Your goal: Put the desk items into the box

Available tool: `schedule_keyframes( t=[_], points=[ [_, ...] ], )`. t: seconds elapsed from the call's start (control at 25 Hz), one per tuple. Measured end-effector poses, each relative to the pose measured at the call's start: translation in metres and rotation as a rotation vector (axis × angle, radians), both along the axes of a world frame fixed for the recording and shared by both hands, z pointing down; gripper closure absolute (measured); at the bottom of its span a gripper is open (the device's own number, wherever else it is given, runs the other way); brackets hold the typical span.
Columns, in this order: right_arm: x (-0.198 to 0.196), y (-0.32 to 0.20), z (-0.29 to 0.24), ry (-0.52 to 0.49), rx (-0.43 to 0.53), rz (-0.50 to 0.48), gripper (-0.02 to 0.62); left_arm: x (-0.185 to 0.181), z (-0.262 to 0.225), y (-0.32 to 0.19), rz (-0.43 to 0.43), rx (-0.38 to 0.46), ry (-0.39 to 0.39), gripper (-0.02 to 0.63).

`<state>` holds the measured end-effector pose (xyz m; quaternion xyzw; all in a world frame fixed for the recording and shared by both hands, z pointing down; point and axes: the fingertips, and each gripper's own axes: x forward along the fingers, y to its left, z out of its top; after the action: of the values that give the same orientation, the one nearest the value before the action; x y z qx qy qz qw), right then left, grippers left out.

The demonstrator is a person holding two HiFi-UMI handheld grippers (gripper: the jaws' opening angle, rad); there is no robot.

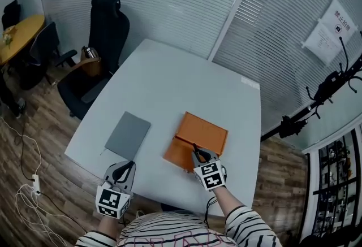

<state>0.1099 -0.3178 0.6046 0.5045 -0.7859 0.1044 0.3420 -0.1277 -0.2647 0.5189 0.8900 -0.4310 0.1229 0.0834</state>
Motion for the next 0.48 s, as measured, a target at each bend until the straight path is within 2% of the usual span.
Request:
schedule_keyframes(
  t=[0.2,0.48],
  points=[
    [-0.001,-0.009,0.028,0.029,-0.086,-0.034,0.534,-0.001,0.006,0.004,-0.013,-0.013,-0.002,0.577],
    [-0.011,-0.015,0.051,0.063,-0.150,-0.076,0.534,-0.004,0.015,0.011,-0.042,-0.050,0.003,0.577]
  ],
)
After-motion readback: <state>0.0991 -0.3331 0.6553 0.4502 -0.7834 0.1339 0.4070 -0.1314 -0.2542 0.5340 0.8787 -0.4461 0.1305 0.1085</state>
